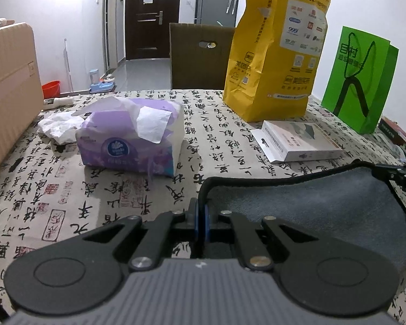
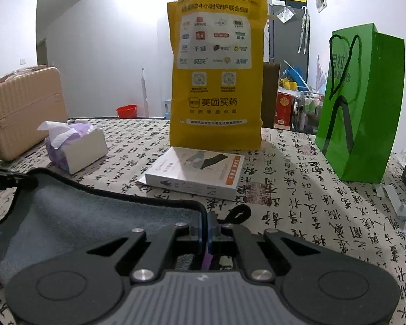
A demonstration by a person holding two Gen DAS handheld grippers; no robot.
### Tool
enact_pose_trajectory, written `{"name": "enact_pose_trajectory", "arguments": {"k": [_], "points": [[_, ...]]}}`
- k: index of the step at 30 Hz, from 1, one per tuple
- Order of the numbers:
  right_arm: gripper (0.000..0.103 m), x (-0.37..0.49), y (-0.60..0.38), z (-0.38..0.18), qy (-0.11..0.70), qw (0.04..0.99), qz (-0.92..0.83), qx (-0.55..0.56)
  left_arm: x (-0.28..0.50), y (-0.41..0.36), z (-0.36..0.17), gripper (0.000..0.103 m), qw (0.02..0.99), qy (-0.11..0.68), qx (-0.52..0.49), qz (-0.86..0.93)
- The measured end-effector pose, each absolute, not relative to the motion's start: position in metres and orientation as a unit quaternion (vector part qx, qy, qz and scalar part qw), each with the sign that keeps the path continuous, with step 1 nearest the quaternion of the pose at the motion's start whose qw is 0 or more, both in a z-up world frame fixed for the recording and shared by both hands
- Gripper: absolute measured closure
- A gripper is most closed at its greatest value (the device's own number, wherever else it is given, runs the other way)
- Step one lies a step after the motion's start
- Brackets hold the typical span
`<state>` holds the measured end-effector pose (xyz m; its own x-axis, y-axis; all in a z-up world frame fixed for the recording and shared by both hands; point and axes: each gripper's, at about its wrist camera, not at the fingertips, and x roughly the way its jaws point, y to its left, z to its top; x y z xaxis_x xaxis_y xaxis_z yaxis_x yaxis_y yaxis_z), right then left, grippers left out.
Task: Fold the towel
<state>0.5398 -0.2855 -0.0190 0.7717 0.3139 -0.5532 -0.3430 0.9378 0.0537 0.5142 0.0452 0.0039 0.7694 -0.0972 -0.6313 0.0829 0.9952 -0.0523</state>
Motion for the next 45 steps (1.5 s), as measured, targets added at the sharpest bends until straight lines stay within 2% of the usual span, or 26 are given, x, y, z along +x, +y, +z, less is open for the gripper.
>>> {"name": "enact_pose_trajectory", "arguments": {"k": [13, 16, 17, 18, 19, 20, 21, 24, 26, 28, 29, 30, 31, 32, 36, 45], "points": [[0.099, 0.563, -0.285, -0.04, 0.317, 0.934, 0.167, -0.01, 0.536, 0.05, -0.016, 0.096, 0.937, 0.345, -0.027, -0.041], [0.092, 0.567, -0.288, -0.044, 0.325, 0.932, 0.16, 0.003, 0.539, 0.052, -0.024, 0.093, 0.936, 0.349, -0.026, -0.025], [0.082, 0.567, -0.29, -0.044, 0.325, 0.933, 0.154, 0.008, 0.539, 0.053, -0.025, 0.088, 0.936, 0.351, -0.026, -0.025], [0.066, 0.568, -0.292, -0.044, 0.322, 0.935, 0.147, 0.012, 0.54, 0.054, -0.026, 0.072, 0.936, 0.35, -0.025, -0.023], [0.059, 0.567, -0.294, -0.043, 0.318, 0.937, 0.141, 0.014, 0.539, 0.054, -0.026, 0.049, 0.937, 0.349, -0.024, -0.019], [0.059, 0.567, -0.296, -0.042, 0.316, 0.938, 0.138, 0.015, 0.538, 0.054, -0.025, 0.042, 0.938, 0.346, -0.023, -0.018], [0.06, 0.567, -0.297, -0.041, 0.314, 0.939, 0.137, 0.016, 0.535, 0.054, -0.023, 0.036, 0.94, 0.341, -0.021, -0.02], [0.059, 0.566, -0.3, -0.037, 0.315, 0.939, 0.138, 0.015, 0.533, 0.051, -0.02, 0.03, 0.94, 0.34, -0.014, -0.029], [0.052, 0.566, -0.299, -0.035, 0.319, 0.938, 0.138, 0.013, 0.53, 0.048, -0.019, 0.021, 0.942, 0.335, -0.008, -0.023], [0.033, 0.565, -0.298, -0.032, 0.324, 0.936, 0.139, 0.008, 0.529, 0.048, -0.017, 0.009, 0.942, 0.336, -0.008, -0.017], [0.028, 0.564, -0.298, -0.03, 0.326, 0.935, 0.139, 0.007, 0.53, 0.048, -0.017, 0.006, 0.939, 0.342, -0.01, -0.014], [0.018, 0.563, -0.297, -0.028, 0.331, 0.933, 0.14, 0.006, 0.53, 0.049, -0.016, 0.0, 0.938, 0.347, -0.012, -0.011], [0.009, 0.563, -0.297, -0.026, 0.339, 0.93, 0.139, 0.003, 0.53, 0.05, -0.016, 0.0, 0.935, 0.354, -0.015, -0.008], [0.008, 0.563, -0.296, -0.024, 0.348, 0.927, 0.138, -0.001, 0.531, 0.051, -0.015, 0.0, 0.93, 0.367, -0.015, -0.002], [0.007, 0.56, -0.296, -0.017, 0.369, 0.919, 0.14, -0.005, 0.529, 0.054, -0.009, 0.0, 0.909, 0.415, -0.021, -0.004], [0.004, 0.54, -0.295, 0.01, 0.385, 0.914, 0.126, -0.012, 0.496, 0.047, 0.031, 0.0, 0.921, 0.389, -0.002, 0.001]]}}
